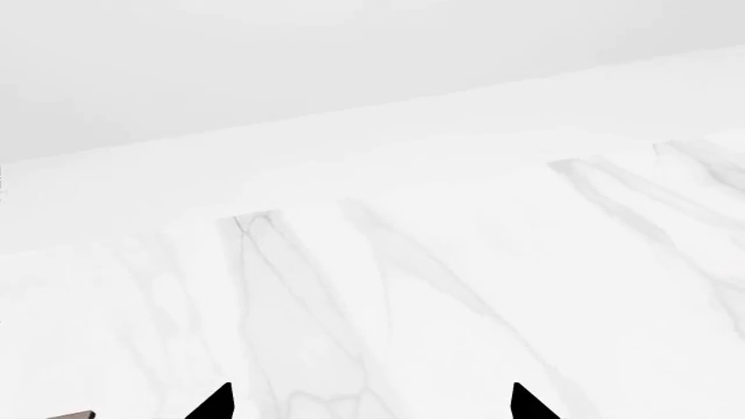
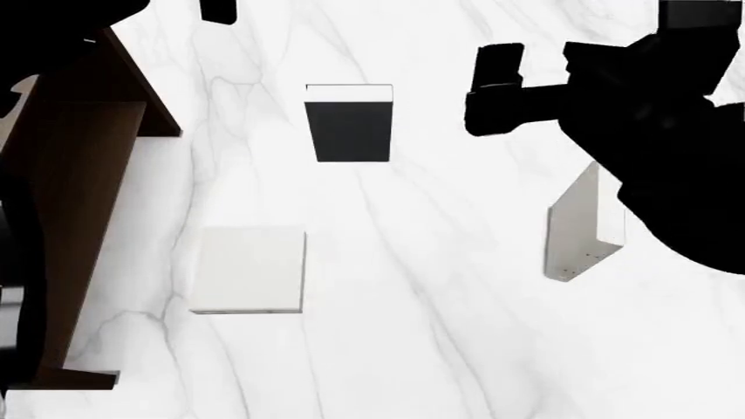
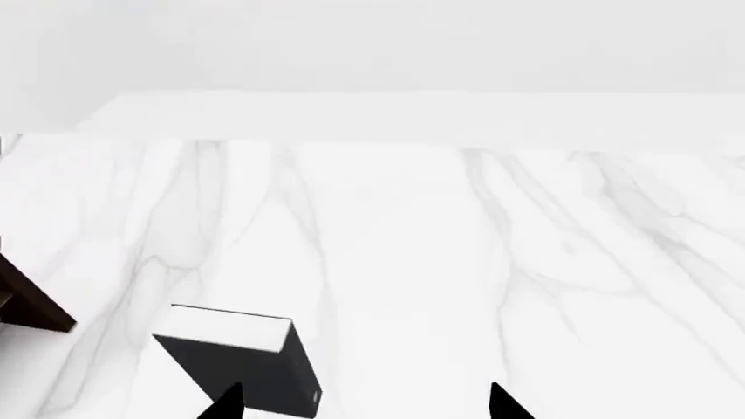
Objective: Pick up the book on the right and place it under the cabinet shelf.
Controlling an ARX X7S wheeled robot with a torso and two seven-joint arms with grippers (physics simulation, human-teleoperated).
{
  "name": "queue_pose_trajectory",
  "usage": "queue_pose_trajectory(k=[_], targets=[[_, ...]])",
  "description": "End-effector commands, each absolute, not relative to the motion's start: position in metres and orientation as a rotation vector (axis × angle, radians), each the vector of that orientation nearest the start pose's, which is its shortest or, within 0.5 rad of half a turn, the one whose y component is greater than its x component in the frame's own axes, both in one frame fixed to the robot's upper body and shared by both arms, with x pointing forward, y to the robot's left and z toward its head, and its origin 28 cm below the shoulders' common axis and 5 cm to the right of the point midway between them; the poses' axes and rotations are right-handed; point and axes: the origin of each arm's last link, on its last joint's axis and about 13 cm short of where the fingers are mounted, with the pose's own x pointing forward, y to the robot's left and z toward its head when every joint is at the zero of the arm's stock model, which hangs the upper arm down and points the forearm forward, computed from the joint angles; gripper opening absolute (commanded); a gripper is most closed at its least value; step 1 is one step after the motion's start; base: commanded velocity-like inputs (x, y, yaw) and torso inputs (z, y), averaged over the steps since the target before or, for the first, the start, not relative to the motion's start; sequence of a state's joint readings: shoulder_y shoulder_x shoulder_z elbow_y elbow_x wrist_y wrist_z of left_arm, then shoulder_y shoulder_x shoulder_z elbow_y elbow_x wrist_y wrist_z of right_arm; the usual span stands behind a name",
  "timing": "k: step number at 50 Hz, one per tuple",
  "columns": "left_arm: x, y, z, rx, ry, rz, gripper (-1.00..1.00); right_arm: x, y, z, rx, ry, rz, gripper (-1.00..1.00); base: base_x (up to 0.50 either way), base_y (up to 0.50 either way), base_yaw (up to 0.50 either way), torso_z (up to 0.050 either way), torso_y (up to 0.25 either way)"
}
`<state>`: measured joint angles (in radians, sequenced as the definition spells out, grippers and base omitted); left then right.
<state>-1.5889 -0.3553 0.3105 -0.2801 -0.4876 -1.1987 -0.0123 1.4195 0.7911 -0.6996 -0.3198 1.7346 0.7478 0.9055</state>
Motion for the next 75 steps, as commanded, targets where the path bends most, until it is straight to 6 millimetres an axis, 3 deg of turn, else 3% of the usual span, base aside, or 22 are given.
queue_pose_trajectory(k=[1,12,25,52,55,58,75], targets=[[0.344,0.261,0.392,0.152,-0.010,-0.100,1.00,0.246,-0.153,0.367,-0.027,-0.050,0.054,1.00,0.00,0.00,0.00,0.000,0.000],[0.344,0.262,0.392,0.161,0.001,-0.111,1.00,0.243,-0.180,0.386,-0.050,-0.068,-0.057,1.00,0.00,0.00,0.00,0.000,0.000],[0.344,0.262,0.392,0.177,0.017,-0.124,1.00,0.241,-0.197,0.405,-0.060,-0.090,-0.151,1.00,0.00,0.00,0.00,0.000,0.000],[0.345,0.262,0.393,0.201,0.050,-0.181,1.00,0.233,-0.214,0.399,-0.040,-0.073,-0.223,1.00,0.00,0.00,0.00,0.000,0.000],[0.326,0.257,0.354,0.238,0.065,-0.205,1.00,0.233,-0.214,0.399,-0.039,-0.072,-0.221,1.00,0.00,0.00,0.00,0.000,0.000],[0.312,0.253,0.335,0.260,0.076,-0.246,1.00,0.233,-0.214,0.398,-0.038,-0.071,-0.220,1.00,0.00,0.00,0.00,0.000,0.000],[0.268,0.237,0.299,0.296,0.185,-0.383,1.00,0.231,-0.215,0.397,-0.030,-0.067,-0.212,1.00,0.00,0.00,0.00,0.000,0.000]])
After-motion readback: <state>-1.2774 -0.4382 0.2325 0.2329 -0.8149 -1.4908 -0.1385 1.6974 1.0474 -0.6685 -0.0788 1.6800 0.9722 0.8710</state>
